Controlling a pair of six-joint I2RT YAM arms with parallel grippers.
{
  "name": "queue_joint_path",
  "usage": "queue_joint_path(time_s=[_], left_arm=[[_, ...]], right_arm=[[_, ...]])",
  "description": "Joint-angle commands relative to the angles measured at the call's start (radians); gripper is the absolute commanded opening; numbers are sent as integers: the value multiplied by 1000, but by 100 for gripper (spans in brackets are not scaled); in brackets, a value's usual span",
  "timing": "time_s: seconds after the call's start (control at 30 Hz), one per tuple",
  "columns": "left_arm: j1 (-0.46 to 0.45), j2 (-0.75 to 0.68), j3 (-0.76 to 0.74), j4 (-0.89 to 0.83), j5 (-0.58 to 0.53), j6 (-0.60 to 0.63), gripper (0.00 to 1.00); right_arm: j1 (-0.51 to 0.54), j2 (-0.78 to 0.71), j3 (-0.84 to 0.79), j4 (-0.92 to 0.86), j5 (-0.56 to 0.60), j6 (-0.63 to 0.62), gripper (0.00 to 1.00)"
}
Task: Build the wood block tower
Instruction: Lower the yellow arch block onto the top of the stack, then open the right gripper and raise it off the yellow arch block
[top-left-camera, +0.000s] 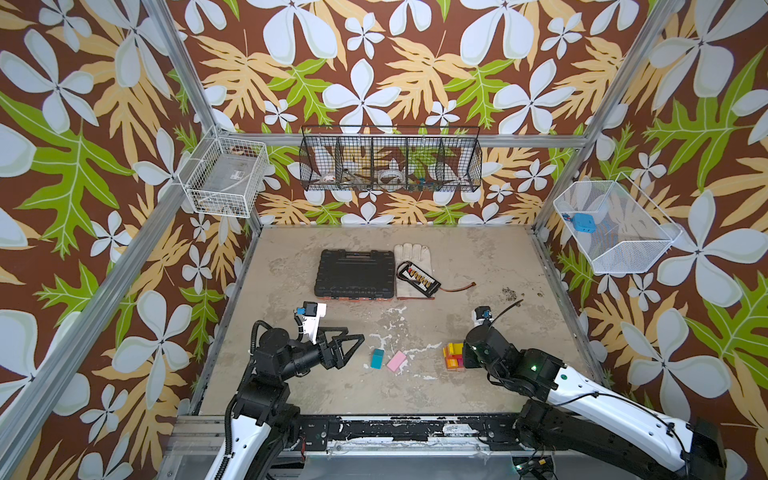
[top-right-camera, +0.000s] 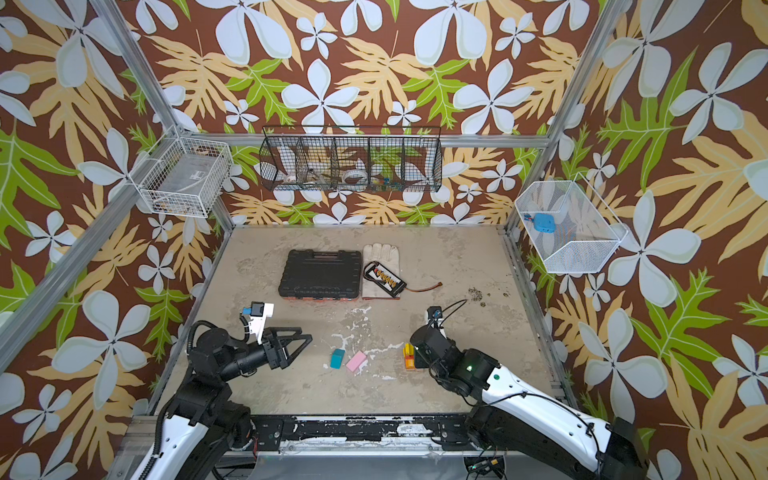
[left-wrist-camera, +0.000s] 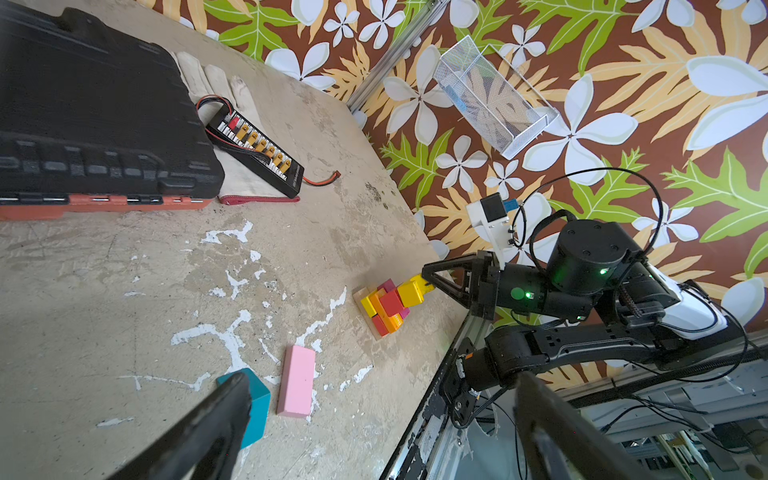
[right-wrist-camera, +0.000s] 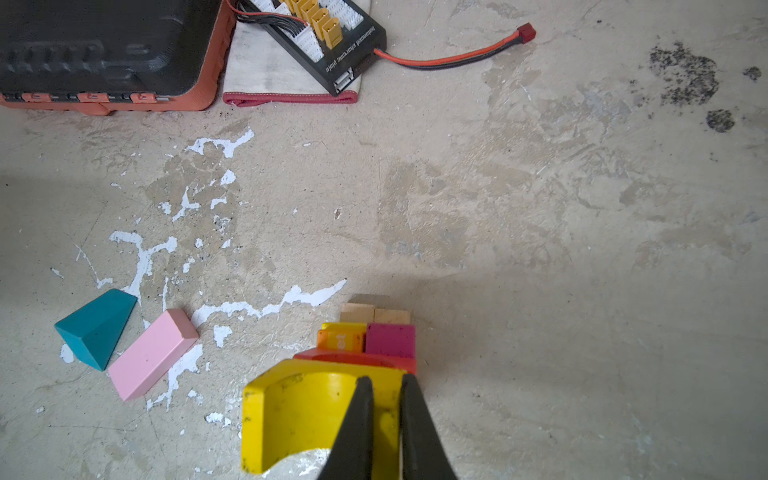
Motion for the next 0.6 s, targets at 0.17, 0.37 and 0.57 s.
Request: queue_joint_path(time_s=[0.17,0.37,0.57], left_arm=[[1,-4,-2,36,10,-3,100],[1,-6,-2,36,11,-4,100],[0,-6,-2,38,12,-3,100]], right_arm=[[0,-2,1,-8,21,13,19],[-1,-2,-4,-1,19,15,22],[0,5,-7,10,17,18,20]])
